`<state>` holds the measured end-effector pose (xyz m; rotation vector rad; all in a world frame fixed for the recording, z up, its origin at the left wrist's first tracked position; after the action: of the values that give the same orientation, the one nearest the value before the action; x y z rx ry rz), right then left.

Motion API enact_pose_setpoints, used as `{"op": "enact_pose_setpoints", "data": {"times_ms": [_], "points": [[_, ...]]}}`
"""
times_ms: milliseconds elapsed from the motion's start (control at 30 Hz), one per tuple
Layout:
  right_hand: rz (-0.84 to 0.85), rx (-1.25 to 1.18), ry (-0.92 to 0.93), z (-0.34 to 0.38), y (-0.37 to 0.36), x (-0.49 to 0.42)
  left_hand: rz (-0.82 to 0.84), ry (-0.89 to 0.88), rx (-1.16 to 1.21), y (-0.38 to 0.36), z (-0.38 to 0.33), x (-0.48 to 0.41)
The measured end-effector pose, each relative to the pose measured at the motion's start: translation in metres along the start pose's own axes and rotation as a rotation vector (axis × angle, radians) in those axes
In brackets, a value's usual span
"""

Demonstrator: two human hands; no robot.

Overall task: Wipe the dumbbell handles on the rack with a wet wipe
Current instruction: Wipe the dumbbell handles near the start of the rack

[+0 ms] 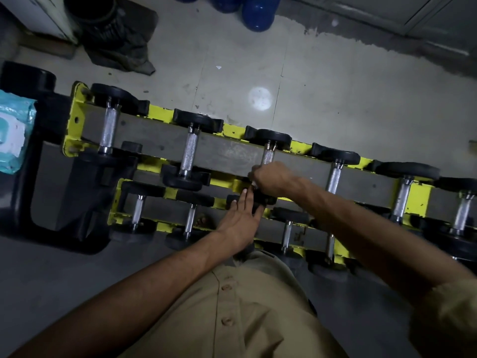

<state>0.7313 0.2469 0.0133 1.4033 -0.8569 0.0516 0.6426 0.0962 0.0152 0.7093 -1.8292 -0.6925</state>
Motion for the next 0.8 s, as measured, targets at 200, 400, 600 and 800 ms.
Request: {"op": "enact_pose_setpoints", "data": {"times_ms": [200,400,600,800], "points": [[-0.240,-0.114,-0.213,-0.049,0.021,0.007,-0.016,0.013,0.067,-0.004,-0.001,0.003],[-0.101,-0.141,0.106,-0.021,0.004,0.024,-0.104,0.046,0.149,-0.012,-0.008,0.003],[-0.017,-0.059,0.084,-0.022,0.015,0.005,-0.133,0.127,0.193,-0.013,-0.023,0.003],[0.221,0.102,0.129,0.007,0.023,-0.021,-0.141,0.181,0.198,-0.012,-0.039,-0.001]]}}
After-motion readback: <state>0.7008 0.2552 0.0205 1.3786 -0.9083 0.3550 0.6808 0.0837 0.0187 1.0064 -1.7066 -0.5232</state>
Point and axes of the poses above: each hand's wrist, its own x-axis away from the middle knuckle, its own y-axis out of the back of the hand, z = x × y, the point moved 1 cm from there along -x, towards the middle knuckle, and after that the axes turned 5 degrees about x, right-handed, at the moved point
